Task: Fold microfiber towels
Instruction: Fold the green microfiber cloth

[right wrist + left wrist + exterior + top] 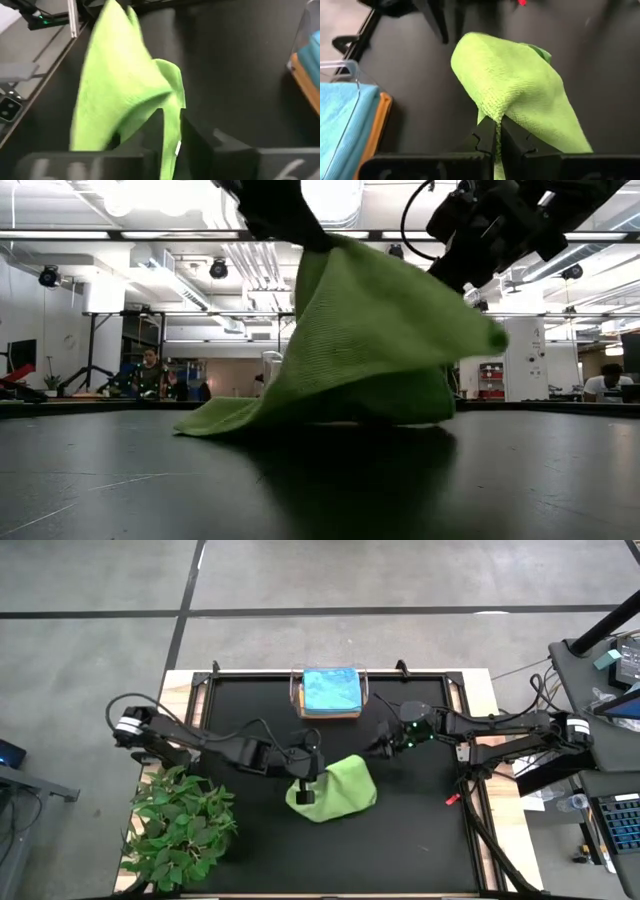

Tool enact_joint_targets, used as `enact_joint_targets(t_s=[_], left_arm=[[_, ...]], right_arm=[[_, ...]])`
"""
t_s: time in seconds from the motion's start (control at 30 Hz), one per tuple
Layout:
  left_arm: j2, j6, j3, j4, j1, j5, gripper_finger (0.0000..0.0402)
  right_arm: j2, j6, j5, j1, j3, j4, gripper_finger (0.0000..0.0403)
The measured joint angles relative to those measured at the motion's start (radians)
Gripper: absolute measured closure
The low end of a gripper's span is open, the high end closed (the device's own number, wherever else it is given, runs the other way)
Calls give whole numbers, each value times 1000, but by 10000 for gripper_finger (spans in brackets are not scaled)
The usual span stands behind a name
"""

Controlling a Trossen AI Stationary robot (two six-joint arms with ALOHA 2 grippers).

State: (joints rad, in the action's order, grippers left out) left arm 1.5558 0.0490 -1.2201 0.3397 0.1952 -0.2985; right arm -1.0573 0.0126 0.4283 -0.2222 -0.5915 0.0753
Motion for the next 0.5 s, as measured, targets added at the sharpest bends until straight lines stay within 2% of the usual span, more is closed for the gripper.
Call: enact_joint_targets(t_s=[0.3,0.4,0.5], left_arm=[[20,23,16,4,-25,-64,401],[20,24,26,4,-33,-82,401],[20,51,35,2,-41,-97,402]], right_arm=[[0,50,76,2,1,-34,232],[-25,94,50,2,26,3,207],[-75,140,-26,17,91,90,194]])
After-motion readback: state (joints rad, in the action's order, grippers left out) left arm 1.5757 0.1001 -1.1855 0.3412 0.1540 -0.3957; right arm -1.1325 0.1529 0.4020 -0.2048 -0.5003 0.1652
